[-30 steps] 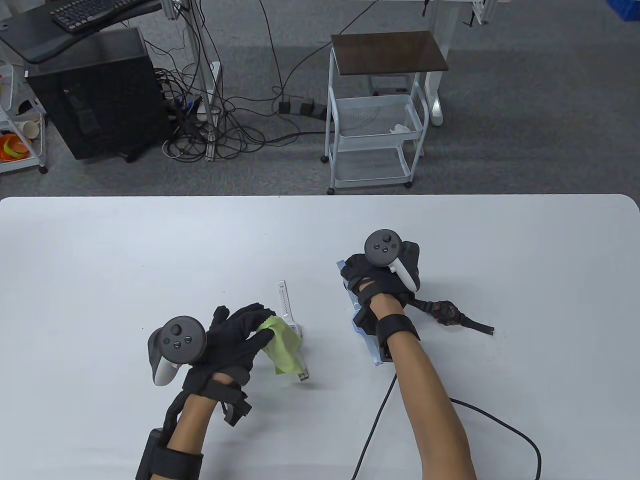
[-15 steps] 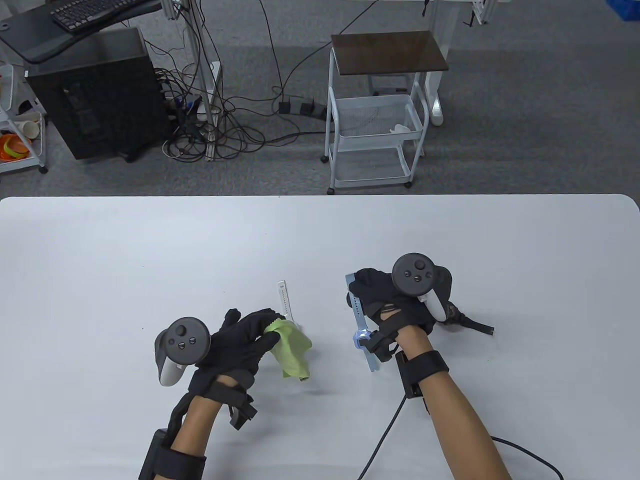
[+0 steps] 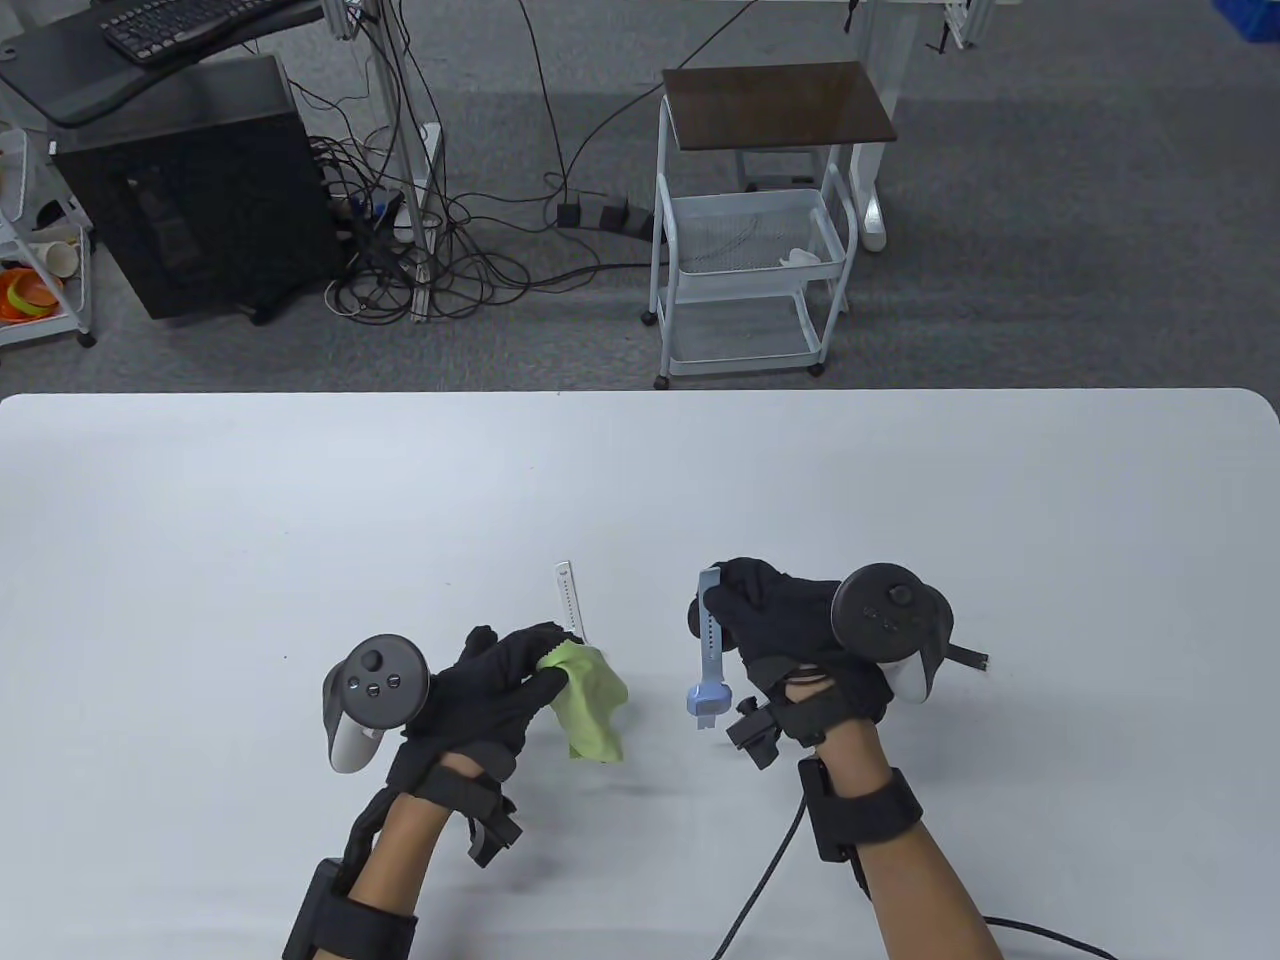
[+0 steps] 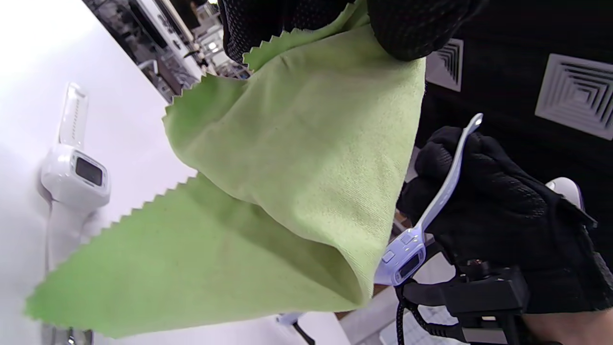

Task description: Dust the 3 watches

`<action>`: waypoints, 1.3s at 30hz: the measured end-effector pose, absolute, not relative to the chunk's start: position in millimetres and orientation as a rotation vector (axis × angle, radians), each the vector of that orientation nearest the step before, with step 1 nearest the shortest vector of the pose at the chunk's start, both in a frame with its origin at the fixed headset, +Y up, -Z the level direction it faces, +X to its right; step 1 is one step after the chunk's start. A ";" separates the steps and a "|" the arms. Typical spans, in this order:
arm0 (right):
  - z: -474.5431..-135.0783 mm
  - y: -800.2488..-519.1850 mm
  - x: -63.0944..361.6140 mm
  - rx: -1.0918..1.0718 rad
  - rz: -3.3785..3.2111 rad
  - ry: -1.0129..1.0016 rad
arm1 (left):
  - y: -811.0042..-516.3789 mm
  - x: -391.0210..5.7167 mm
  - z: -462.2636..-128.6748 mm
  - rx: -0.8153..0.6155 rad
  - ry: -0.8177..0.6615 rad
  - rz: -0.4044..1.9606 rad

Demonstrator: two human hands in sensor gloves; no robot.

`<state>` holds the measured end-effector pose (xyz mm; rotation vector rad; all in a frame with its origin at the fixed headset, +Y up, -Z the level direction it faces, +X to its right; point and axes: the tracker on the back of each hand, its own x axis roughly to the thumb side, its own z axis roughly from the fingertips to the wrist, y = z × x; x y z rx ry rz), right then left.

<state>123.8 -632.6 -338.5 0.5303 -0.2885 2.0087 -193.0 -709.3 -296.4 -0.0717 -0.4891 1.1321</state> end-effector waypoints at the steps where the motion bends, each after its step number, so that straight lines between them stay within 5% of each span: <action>1: -335.0 -629.2 122.1 0.553 1.989 -0.266 | -710.5 -191.8 -296.5 -0.087 -0.494 1.156; 16: -321.2 -615.8 109.1 0.635 1.899 -0.183 | -714.7 -178.8 -295.1 -0.149 -0.548 1.251; 24: -319.3 -617.8 102.2 0.633 1.754 -0.124 | -723.6 -148.3 -289.4 -0.307 -0.664 1.372; 30: -322.1 -617.6 113.4 0.550 1.804 -0.260 | -732.5 -128.2 -282.6 -0.420 -0.712 1.522; 39: -324.5 -621.2 118.4 0.482 1.777 -0.300 | -736.6 -116.1 -276.1 -0.411 -0.705 1.556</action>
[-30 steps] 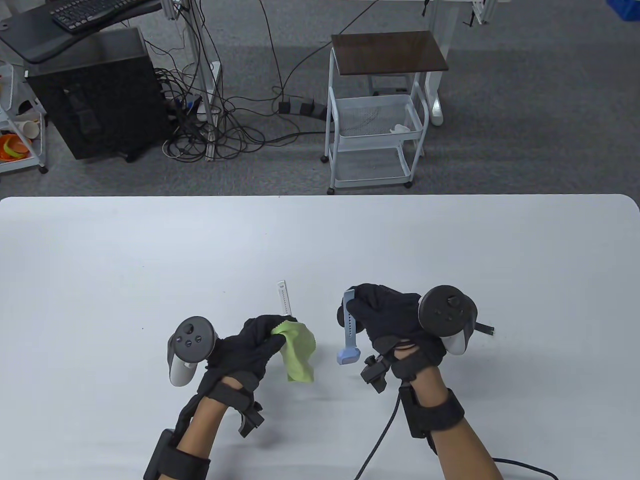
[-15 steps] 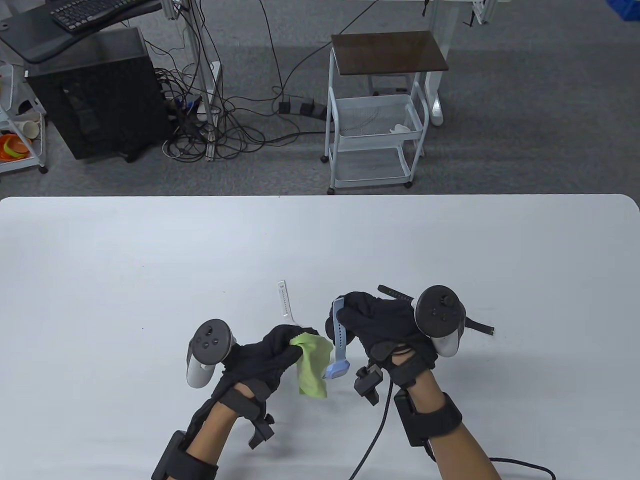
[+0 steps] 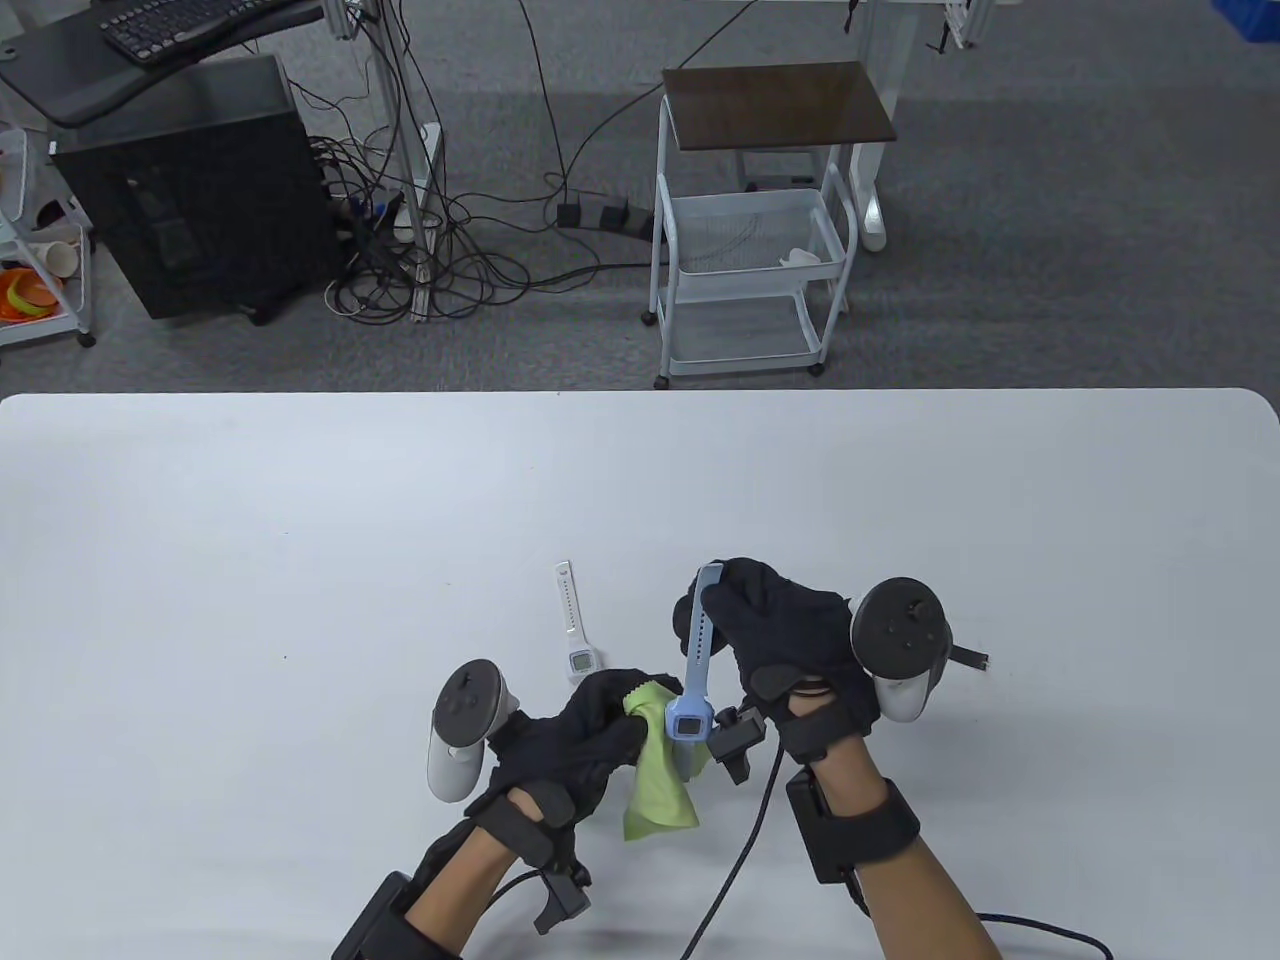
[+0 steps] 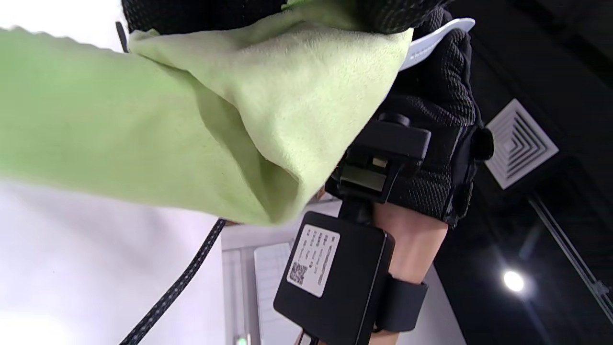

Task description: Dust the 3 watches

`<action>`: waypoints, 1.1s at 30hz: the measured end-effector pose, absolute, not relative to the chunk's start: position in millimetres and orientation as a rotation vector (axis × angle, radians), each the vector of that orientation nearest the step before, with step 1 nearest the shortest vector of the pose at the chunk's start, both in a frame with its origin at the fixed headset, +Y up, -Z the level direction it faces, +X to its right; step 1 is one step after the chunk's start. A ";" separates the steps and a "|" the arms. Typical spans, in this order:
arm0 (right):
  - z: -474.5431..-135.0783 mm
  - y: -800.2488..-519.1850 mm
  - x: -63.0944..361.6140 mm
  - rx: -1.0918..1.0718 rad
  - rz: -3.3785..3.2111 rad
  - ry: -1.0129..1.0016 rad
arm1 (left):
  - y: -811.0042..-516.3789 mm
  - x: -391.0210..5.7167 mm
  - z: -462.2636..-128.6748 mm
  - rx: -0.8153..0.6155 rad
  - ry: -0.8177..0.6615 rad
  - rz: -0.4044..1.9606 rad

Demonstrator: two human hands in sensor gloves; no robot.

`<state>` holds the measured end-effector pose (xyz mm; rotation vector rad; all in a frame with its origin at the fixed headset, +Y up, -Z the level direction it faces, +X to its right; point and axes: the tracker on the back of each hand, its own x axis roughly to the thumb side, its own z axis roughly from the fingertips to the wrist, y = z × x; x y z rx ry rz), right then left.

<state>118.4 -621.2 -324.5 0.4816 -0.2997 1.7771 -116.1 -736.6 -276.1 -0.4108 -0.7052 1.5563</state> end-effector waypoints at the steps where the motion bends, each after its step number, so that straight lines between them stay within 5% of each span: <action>1: -324.3 -621.1 118.5 0.478 1.777 -0.303 | -736.8 -115.4 -275.9 -0.411 -0.705 1.548; 28: -319.7 -622.8 111.5 0.475 1.676 -0.352 | -735.4 -118.5 -273.9 -0.204 -0.663 1.383; 33: -319.5 -621.6 113.9 0.474 1.653 -0.352 | -738.1 -120.1 -276.4 -0.263 -0.659 1.435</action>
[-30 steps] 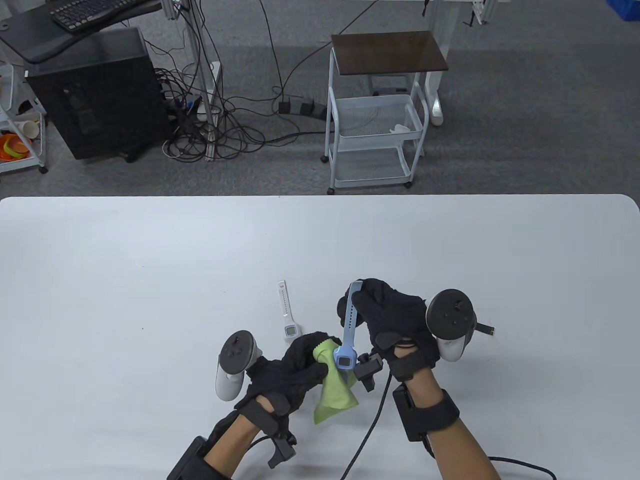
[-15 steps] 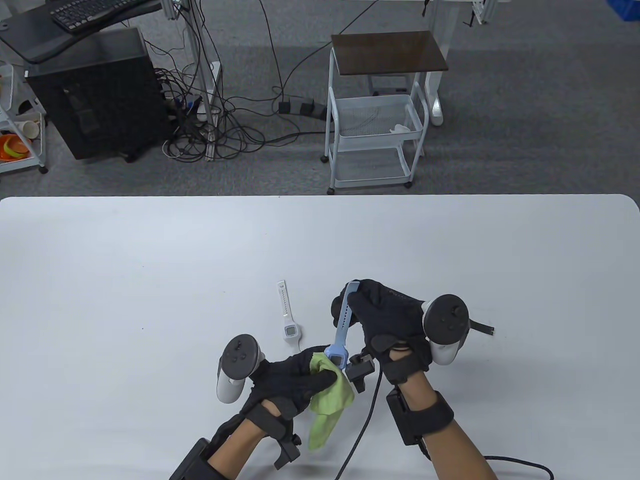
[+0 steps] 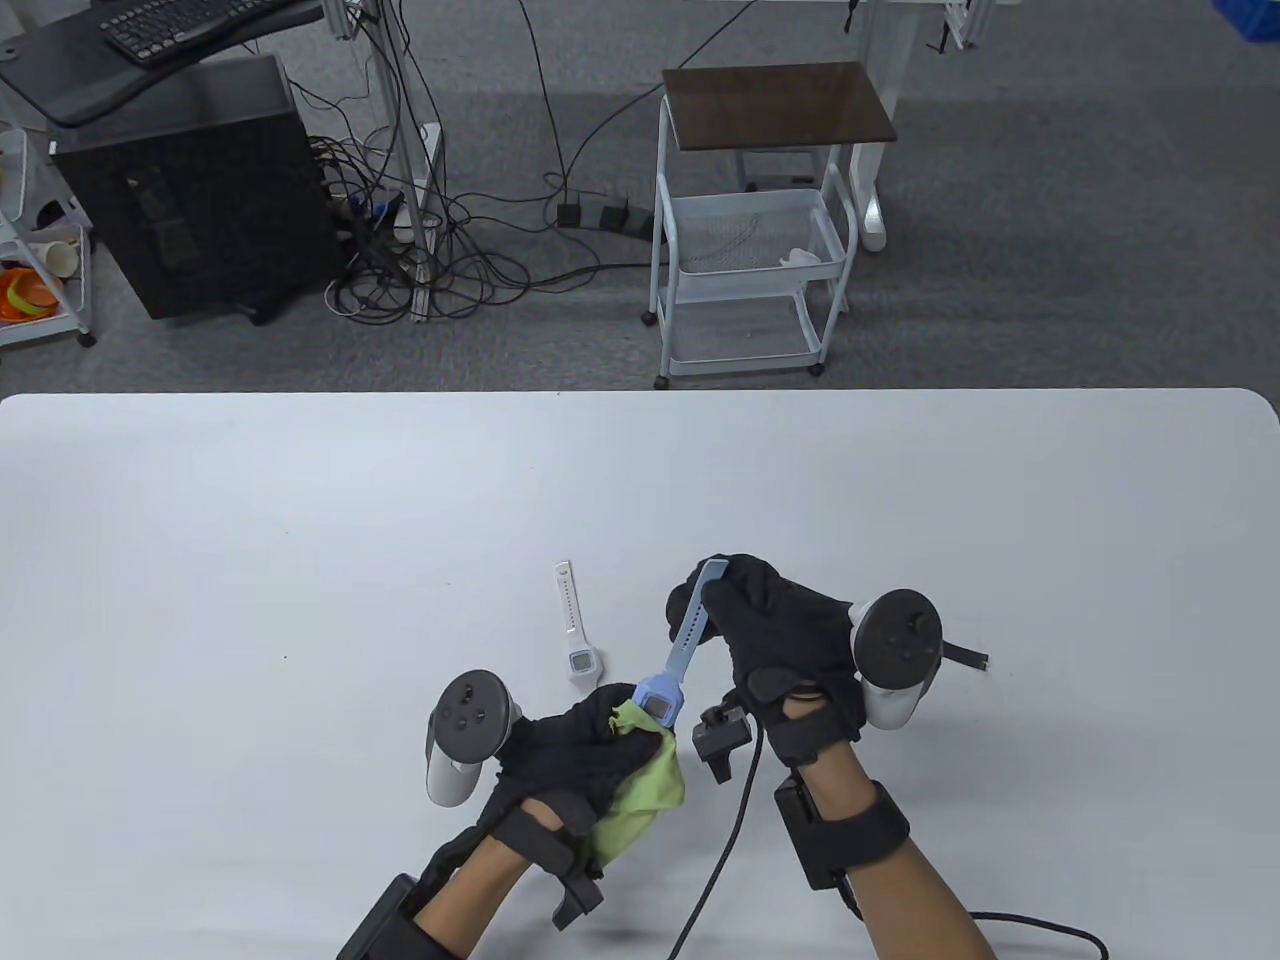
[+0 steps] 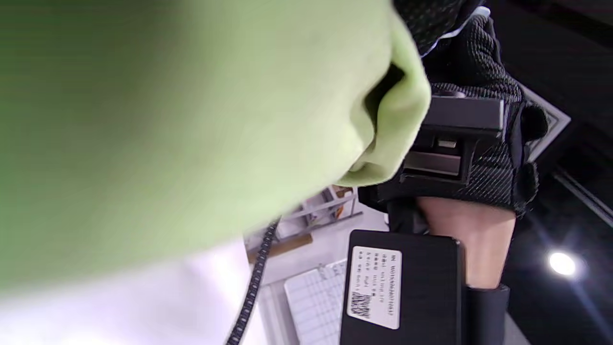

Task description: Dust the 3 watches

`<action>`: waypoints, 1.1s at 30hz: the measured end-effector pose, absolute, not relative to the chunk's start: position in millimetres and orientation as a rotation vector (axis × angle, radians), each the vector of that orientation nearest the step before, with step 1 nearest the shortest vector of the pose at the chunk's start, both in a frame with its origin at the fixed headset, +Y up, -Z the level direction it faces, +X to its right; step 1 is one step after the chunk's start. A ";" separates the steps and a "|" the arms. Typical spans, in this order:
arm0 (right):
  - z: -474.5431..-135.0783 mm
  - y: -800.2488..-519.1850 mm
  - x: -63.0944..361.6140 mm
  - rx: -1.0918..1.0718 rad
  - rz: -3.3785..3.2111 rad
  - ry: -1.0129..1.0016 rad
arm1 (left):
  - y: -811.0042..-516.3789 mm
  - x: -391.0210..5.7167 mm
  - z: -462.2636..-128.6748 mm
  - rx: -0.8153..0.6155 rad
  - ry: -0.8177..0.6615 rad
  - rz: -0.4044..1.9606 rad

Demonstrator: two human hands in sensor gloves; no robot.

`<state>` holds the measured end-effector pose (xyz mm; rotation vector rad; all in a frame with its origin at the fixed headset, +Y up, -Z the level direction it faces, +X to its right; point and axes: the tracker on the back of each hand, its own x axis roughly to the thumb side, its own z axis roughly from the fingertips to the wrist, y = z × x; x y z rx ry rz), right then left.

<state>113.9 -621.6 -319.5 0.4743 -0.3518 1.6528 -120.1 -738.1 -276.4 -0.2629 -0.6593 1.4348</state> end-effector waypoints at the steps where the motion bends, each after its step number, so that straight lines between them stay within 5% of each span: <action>1: -319.6 -621.4 114.2 0.475 1.650 -0.353 | -739.2 -121.2 -276.8 -0.255 -0.653 1.451; 13: -320.1 -621.3 115.1 0.481 1.636 -0.363 | -735.6 -133.3 -278.8 -0.147 -0.620 1.396; 33: -321.8 -620.0 119.9 0.486 1.608 -0.398 | -745.0 -137.0 -283.3 -0.188 -0.574 1.318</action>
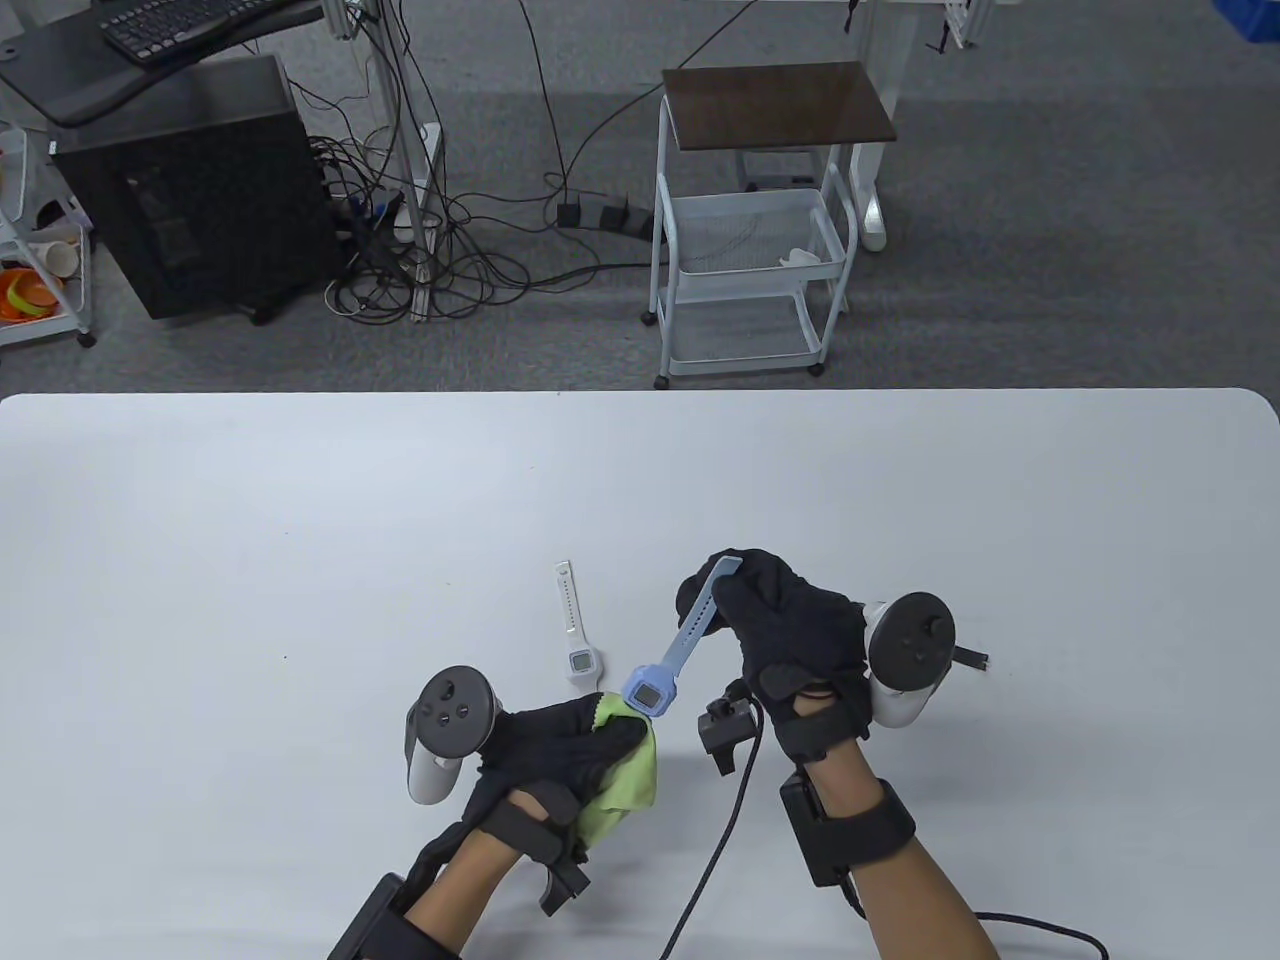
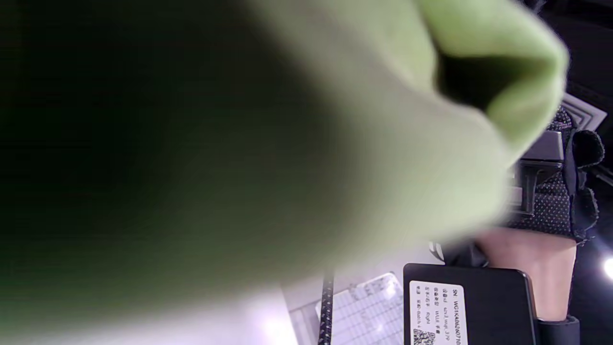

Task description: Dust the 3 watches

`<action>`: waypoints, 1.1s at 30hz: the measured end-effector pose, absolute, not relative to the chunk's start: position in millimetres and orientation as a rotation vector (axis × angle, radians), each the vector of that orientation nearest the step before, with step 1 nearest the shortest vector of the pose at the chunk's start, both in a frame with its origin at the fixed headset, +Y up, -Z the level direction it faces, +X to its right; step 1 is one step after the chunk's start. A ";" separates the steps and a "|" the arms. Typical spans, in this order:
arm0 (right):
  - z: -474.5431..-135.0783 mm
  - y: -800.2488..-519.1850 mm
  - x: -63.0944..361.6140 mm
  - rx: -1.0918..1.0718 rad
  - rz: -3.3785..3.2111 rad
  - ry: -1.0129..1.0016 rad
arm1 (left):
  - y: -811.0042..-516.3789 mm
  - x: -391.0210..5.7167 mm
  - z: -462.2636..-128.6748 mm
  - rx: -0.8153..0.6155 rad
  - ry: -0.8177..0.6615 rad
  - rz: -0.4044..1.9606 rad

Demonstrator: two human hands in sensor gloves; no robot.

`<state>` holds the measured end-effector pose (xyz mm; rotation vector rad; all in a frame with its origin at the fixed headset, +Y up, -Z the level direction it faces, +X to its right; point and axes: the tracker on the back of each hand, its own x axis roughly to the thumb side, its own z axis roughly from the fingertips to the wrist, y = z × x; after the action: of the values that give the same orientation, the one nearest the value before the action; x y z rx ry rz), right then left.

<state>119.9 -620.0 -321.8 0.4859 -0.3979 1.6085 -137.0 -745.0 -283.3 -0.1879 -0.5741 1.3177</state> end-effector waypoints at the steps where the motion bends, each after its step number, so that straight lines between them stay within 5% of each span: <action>1: -321.7 -620.1 119.9 0.486 1.610 -0.401 | -744.9 -136.8 -283.3 -0.188 -0.574 1.315; 33: -319.8 -614.4 131.2 0.478 1.553 -0.473 | -747.6 -129.2 -281.9 -0.261 -0.560 1.198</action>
<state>131.2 -614.4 -319.8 0.4781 -0.4731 1.5532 -129.2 -747.6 -281.9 -0.2609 -0.5599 1.1977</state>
